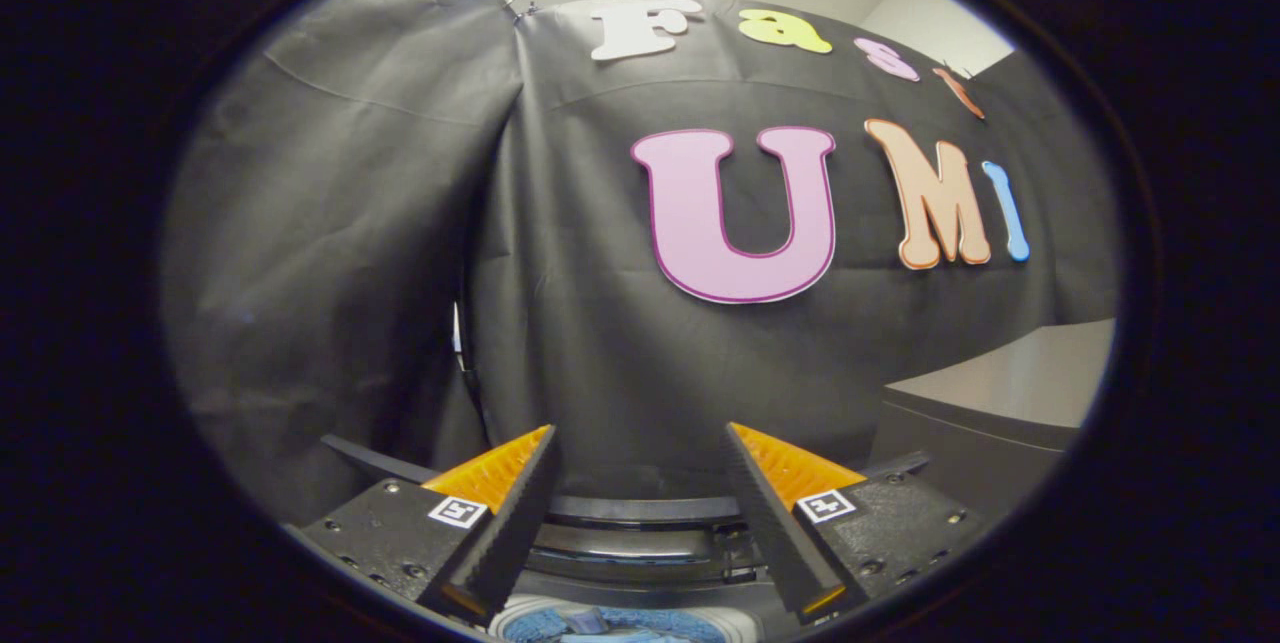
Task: Put the clothes into the washing machine and then close the washing machine lid.
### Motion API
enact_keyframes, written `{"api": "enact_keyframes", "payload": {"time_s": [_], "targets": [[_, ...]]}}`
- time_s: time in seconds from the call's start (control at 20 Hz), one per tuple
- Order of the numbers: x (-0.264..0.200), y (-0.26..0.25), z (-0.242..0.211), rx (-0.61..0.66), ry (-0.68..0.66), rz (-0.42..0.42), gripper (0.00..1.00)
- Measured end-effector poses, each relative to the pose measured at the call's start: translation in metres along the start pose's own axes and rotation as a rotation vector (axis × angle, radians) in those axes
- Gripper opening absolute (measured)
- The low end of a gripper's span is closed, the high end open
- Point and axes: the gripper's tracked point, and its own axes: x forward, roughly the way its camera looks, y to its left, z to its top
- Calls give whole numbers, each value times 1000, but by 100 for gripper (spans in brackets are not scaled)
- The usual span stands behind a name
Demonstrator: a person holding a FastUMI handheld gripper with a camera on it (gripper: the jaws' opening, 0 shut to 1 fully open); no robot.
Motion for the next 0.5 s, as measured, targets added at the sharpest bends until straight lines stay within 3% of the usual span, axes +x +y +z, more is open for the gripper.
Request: {"api": "enact_keyframes", "payload": {"time_s": [0.5], "targets": [[-70, -6, -13, 0, 0, -1, 97]]}}
